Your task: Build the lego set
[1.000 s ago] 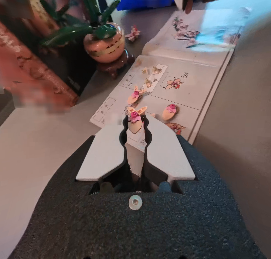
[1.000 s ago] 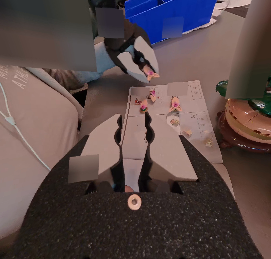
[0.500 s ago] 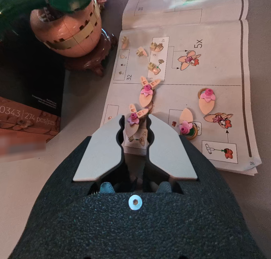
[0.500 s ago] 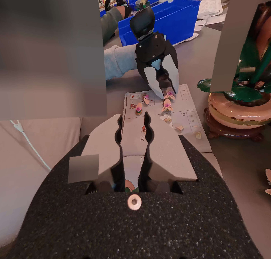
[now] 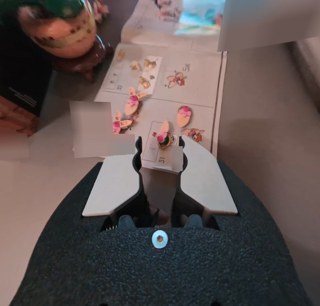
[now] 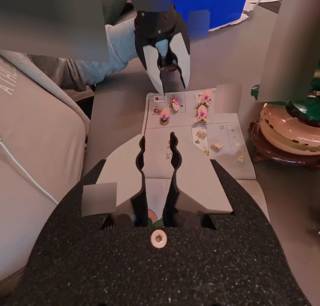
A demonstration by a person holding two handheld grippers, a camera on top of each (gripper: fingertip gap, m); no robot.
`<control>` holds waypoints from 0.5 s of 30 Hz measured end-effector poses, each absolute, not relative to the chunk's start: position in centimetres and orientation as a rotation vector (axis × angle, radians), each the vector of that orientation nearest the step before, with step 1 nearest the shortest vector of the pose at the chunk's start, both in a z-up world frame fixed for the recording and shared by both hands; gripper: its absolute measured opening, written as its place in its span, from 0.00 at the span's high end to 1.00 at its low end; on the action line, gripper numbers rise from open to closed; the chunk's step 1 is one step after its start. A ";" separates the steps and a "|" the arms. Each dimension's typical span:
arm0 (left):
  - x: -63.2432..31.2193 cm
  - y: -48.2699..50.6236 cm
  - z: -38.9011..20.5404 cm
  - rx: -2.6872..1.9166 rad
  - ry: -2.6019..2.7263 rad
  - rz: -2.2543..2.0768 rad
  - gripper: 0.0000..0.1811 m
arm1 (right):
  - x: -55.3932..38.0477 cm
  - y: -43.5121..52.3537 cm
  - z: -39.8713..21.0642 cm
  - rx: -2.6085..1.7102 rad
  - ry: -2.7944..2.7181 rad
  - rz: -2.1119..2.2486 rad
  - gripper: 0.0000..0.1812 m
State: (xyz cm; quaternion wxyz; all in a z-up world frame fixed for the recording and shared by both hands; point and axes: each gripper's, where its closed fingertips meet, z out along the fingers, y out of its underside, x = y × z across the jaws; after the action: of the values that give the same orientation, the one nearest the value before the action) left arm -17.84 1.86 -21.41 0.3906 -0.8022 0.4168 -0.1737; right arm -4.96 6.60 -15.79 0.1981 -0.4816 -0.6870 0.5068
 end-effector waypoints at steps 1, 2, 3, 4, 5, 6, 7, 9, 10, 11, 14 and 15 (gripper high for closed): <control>-17.8 1.9 -22.2 -2.071 1.072 -0.417 0.79 | -5.1 6.4 -15.7 -1.343 -1.926 1.423 0.85; -17.6 1.9 -22.6 -2.084 1.077 -0.416 0.80 | -5.3 6.3 -15.6 -1.338 -1.929 1.424 0.85; -17.4 2.1 -22.8 -2.082 1.069 -0.434 0.82 | -5.4 6.2 -15.5 -1.332 -1.931 1.421 0.85; -17.2 2.2 -22.9 -2.085 1.058 -0.448 0.84 | -5.4 6.1 -15.4 -1.328 -1.933 1.412 0.85; -17.2 2.1 -23.3 -2.103 1.061 -0.451 0.86 | -5.4 6.1 -15.4 -1.325 -1.936 1.399 0.85; -17.4 2.0 -23.7 -2.124 1.073 -0.443 0.87 | -5.4 6.1 -15.5 -1.322 -1.939 1.384 0.85; -17.3 2.1 -23.6 -2.109 1.061 -0.449 0.89 | -5.4 6.0 -15.5 -1.319 -1.945 1.369 0.85; -17.5 2.1 -23.6 -2.091 1.059 -0.405 0.91 | -5.5 5.9 -15.8 -1.314 -1.955 1.350 0.85; -17.6 2.3 -23.4 -2.072 1.043 -0.372 0.91 | -5.6 5.8 -15.9 -1.315 -1.957 1.343 0.85; -17.7 2.6 -22.9 -2.044 1.012 -0.333 0.91 | -5.8 5.7 -16.0 -1.316 -1.957 1.340 0.85; -17.9 4.8 -19.1 -1.847 0.825 -0.095 0.91 | -7.2 5.4 -16.1 -1.397 -1.857 1.388 0.85; -17.9 5.4 -17.0 -1.746 0.766 0.040 0.91 | -7.9 5.4 -16.0 -1.454 -1.789 1.436 0.84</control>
State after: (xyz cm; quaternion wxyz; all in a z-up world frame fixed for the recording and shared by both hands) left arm -17.87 5.40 -17.02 0.5788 -0.7466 0.3275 0.0170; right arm -7.95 5.37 -15.99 0.2110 -0.5233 -0.6439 0.5168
